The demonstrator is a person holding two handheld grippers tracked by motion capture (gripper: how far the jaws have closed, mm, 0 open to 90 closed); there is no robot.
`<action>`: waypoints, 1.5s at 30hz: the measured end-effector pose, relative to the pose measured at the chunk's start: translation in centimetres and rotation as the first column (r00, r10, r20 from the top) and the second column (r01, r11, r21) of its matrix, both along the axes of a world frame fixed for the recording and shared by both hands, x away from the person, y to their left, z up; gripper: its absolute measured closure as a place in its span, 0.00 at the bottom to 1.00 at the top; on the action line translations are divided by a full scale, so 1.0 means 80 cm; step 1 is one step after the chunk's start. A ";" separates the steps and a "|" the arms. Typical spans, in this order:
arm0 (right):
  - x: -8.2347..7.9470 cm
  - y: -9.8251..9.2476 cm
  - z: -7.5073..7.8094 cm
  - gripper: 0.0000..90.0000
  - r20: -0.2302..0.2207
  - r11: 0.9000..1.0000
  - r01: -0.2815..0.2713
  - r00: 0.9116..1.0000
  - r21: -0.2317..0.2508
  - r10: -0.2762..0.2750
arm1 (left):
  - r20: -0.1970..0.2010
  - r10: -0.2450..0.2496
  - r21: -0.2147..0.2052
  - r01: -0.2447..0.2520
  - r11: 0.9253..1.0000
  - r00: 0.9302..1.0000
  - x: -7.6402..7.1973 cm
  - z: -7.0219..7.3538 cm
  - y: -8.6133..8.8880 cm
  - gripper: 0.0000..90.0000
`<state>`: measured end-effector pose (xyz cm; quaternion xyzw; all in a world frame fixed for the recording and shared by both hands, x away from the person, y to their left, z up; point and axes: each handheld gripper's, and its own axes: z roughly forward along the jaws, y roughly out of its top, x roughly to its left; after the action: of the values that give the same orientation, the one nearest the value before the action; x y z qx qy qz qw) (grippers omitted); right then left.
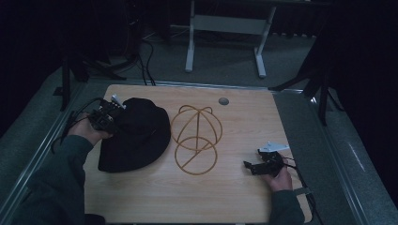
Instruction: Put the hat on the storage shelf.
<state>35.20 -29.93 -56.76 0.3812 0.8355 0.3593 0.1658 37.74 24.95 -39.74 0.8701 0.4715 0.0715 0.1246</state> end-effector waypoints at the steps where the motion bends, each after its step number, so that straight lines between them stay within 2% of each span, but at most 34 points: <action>1: 0.000 0.000 0.000 0.14 0.000 1.000 0.000 1.000 0.000 0.000 | 0.002 0.001 -0.002 -0.001 1.000 1.000 0.000 0.001 0.000 0.96; 8: 0.000 0.000 0.000 0.14 0.000 1.000 0.000 1.000 0.000 0.000 | 0.017 -0.008 -0.011 0.008 1.000 1.000 -0.001 0.015 0.001 0.96; 22: 0.000 0.000 0.000 0.14 0.001 1.000 0.000 1.000 0.001 0.000 | 0.043 -0.027 0.010 0.027 1.000 0.999 -0.002 0.045 0.001 0.96; 24: 0.000 0.000 0.000 0.14 0.002 1.000 -0.001 1.000 0.001 0.001 | 0.047 -0.032 0.005 0.032 0.999 0.998 -0.002 0.049 0.001 0.96; 27: 0.000 0.000 0.000 0.14 0.002 1.000 -0.001 1.000 0.000 0.001 | 0.051 -0.039 -0.025 0.040 0.999 0.998 -0.002 0.056 0.002 0.96; 37: 0.000 0.000 0.000 0.14 0.001 1.000 -0.001 1.000 0.000 0.001 | 0.079 -0.056 -0.014 0.057 0.998 0.995 -0.003 0.077 -0.004 0.96; 45: 0.000 0.000 0.000 0.14 0.001 1.000 -0.001 1.000 0.000 0.001 | 0.108 -0.056 -0.037 0.060 0.998 0.993 -0.004 0.093 -0.004 0.96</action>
<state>35.20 -29.94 -56.76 0.3807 0.8356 0.3595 0.1660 37.43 24.67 -32.26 0.8757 0.4401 0.1049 0.1689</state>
